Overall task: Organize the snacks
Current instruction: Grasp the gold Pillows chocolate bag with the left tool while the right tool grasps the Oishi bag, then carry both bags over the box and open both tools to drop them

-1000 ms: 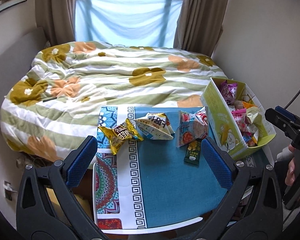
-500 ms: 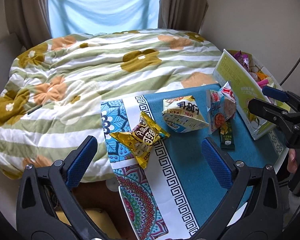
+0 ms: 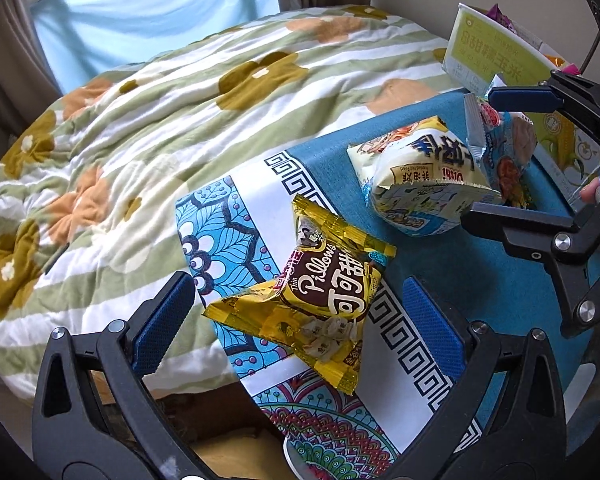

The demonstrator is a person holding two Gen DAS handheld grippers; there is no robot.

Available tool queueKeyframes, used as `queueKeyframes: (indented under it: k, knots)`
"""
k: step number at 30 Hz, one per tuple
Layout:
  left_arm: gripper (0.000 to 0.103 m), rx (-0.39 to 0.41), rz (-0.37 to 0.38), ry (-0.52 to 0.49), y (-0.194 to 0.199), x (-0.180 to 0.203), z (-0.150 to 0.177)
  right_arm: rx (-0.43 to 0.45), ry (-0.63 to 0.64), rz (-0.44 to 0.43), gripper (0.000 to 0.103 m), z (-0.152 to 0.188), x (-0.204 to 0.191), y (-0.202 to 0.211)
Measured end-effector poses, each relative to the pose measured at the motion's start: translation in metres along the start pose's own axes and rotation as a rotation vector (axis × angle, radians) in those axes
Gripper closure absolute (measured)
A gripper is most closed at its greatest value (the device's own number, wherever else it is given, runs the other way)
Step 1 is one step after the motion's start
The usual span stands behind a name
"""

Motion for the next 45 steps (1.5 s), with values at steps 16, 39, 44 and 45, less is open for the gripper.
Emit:
queueKeyframes:
  k: [16,39,44,45]
  knots:
    - [0.043,-0.078,0.029,-0.139,-0.043,0.020,-0.010,-0.067,0.255,0.020,0.000,-0.005,-0.010,-0.056]
    - [0.061,-0.102,0.030,-0.066,-0.037,0.019,0.004,-0.090,0.210,-0.080,0.000,-0.023,0.009,-0.069]
    - [0.061,-0.109,0.023,-0.042,-0.036,0.013,0.008,-0.112,0.149,-0.147,0.001,-0.026,0.018,-0.067]
    - [0.061,-0.109,0.023,-0.034,-0.036,0.012,0.008,-0.118,0.142,-0.149,0.002,-0.026,0.019,-0.068]
Point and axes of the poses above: each gripper's, at about its wrist camera, not at the fingertips, and y roughly against the way its jaws point, x to its right, z to its underside, the point moved 2 cm from there along -y, roughly the way its jaws point, and after that the axes turned 13 degrees about -y, right-handed, at the moved point
